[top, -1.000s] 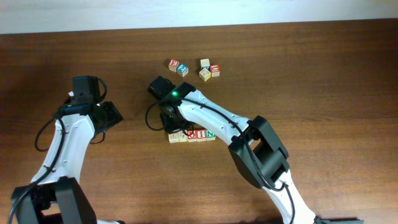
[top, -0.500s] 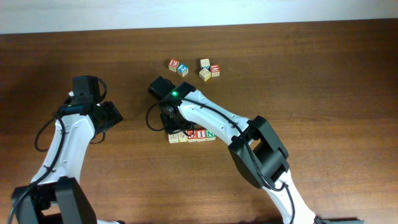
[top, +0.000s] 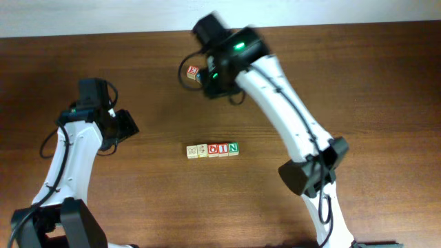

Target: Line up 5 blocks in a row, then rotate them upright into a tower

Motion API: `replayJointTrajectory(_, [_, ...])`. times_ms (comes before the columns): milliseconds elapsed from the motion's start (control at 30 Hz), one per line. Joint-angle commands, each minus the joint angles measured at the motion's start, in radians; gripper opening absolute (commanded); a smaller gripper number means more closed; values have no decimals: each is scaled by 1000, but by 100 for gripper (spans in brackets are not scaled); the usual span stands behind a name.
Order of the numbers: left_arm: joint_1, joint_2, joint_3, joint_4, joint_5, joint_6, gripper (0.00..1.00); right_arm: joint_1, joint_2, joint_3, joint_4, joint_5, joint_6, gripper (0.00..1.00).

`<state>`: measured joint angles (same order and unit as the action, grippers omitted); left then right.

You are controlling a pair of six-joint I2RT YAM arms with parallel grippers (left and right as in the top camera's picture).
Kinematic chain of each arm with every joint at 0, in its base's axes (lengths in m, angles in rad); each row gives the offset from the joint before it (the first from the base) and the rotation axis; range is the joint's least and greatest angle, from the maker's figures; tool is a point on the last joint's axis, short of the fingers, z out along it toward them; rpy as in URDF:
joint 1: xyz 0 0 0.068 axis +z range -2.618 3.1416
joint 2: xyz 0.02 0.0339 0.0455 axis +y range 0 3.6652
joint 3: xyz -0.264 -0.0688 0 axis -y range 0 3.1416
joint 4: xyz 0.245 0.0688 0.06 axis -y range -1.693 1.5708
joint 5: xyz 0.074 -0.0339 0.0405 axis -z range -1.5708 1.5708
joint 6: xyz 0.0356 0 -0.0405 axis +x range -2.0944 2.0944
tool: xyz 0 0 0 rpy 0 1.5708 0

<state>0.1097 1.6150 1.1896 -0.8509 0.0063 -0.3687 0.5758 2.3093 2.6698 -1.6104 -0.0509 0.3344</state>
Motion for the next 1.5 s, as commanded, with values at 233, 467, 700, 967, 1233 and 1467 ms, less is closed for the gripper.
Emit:
replayJointTrajectory(233, [-100, -119, 219, -274, 39, 64, 67, -131, -438, -13, -89, -31, -143, 43])
replayJointTrajectory(467, [-120, -123, 187, -286, 43, 64, 69, -317, -675, -691, 28, -167, -185, 33])
replayJointTrajectory(700, [-222, 1, 58, -177, 85, 37, 27, -321, -600, -1284, 554, -362, -122, 10])
replayJointTrajectory(967, [-241, 102, -136, 93, 211, 22, 0, -320, -513, -1438, 741, -369, -113, 7])
replayJointTrajectory(1233, [-241, 126, -267, 323, 294, 22, 0, -312, -451, -1458, 826, -421, -118, 5])
replayJointTrajectory(1467, [-286, 134, -267, 360, 384, 149, 0, -286, -451, -1469, 853, -417, -144, 7])
